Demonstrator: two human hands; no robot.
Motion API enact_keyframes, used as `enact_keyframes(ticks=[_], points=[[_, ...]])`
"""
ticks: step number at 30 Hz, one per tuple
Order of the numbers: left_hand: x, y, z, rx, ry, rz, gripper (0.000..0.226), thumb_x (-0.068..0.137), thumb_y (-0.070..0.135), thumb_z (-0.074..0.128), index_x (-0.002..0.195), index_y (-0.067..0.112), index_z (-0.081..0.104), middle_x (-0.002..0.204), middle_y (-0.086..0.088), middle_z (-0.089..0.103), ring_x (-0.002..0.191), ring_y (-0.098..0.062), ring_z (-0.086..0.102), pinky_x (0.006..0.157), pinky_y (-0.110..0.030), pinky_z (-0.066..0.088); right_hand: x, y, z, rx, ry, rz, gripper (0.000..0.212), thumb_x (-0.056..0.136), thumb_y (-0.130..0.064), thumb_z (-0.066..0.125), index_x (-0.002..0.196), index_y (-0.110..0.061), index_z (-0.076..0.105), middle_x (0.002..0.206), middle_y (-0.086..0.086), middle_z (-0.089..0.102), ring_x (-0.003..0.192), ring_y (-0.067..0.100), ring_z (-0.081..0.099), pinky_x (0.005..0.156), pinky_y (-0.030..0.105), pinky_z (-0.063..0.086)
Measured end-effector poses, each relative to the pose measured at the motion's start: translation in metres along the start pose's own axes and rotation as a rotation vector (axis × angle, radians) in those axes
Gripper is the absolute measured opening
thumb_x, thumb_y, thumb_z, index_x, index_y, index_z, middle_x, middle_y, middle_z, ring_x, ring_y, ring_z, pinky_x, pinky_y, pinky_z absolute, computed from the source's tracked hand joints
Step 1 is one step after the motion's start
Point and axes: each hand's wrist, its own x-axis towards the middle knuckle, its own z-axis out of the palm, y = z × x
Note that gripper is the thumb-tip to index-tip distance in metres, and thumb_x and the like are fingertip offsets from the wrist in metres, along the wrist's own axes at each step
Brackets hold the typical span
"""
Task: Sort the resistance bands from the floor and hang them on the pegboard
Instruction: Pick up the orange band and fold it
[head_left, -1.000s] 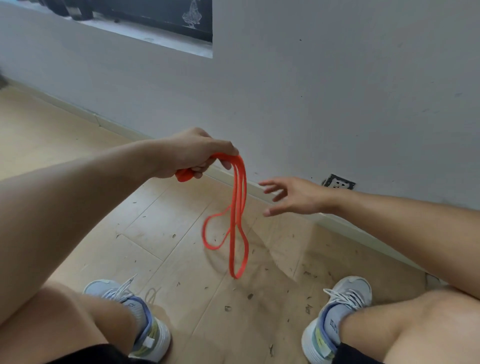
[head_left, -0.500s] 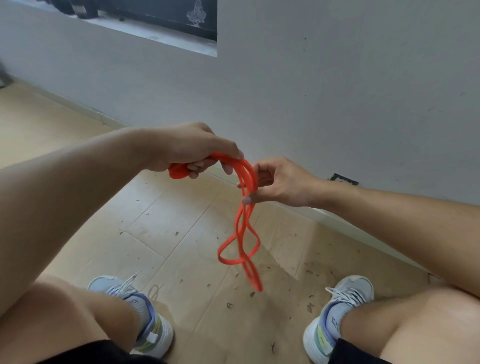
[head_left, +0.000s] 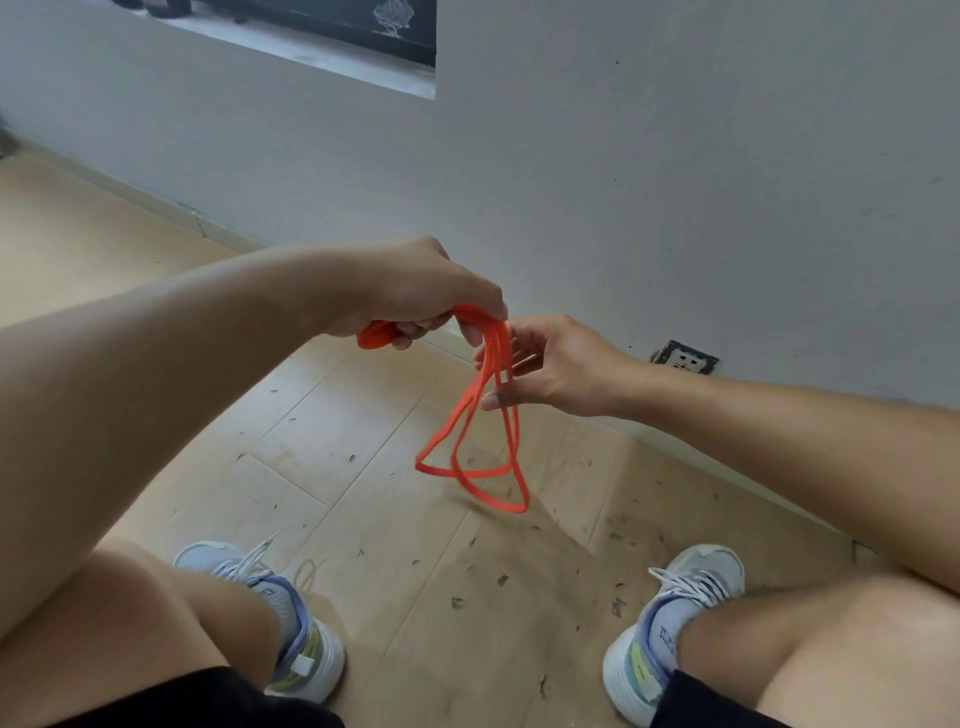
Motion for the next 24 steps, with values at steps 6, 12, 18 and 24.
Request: enact_keyframes(ticks=[6,12,18,24], points=[[0.002,0.001,-0.001,0.055,0.026,-0.019,0.035,0.086,0.041,0.072,0.073,0.008,0.075,0.047,0.004,0.041,0.046,-0.012,0.036,0.051,-0.028,0.037,0.002,-0.003,0.005,0.052,-0.031,-0.002,0.037,0.076,-0.026,0.09,0.106,-0.017,0.072,0.104,0.002,0.077,0.101,0.021,0.075,0.095,0.047,0.06],[-0.002,0.0,-0.006,0.118,0.022,-0.058,0.034,0.084,0.04,0.073,0.068,0.01,0.075,0.046,0.004,0.044,0.049,-0.012,0.038,0.051,-0.028,0.038,0.0,-0.007,0.008,0.073,-0.037,-0.007,0.032,0.077,-0.023,0.088,0.102,-0.012,0.072,0.099,0.007,0.078,0.094,0.023,0.076,0.093,0.047,0.061],[-0.005,0.0,-0.008,0.118,-0.006,-0.077,0.033,0.08,0.04,0.075,0.058,0.016,0.076,0.049,0.003,0.04,0.047,-0.013,0.035,0.052,-0.029,0.035,-0.001,-0.005,0.004,0.107,-0.046,-0.013,0.022,0.073,-0.019,0.091,0.087,-0.016,0.074,0.086,0.01,0.077,0.083,0.026,0.076,0.085,0.041,0.063],[-0.002,0.0,-0.006,0.099,0.045,-0.071,0.033,0.082,0.04,0.074,0.065,0.011,0.076,0.05,0.002,0.042,0.049,-0.015,0.036,0.053,-0.029,0.036,-0.006,-0.003,-0.005,0.12,-0.057,-0.007,0.017,0.081,-0.015,0.085,0.095,-0.023,0.08,0.086,-0.002,0.081,0.084,0.015,0.078,0.09,0.037,0.063]])
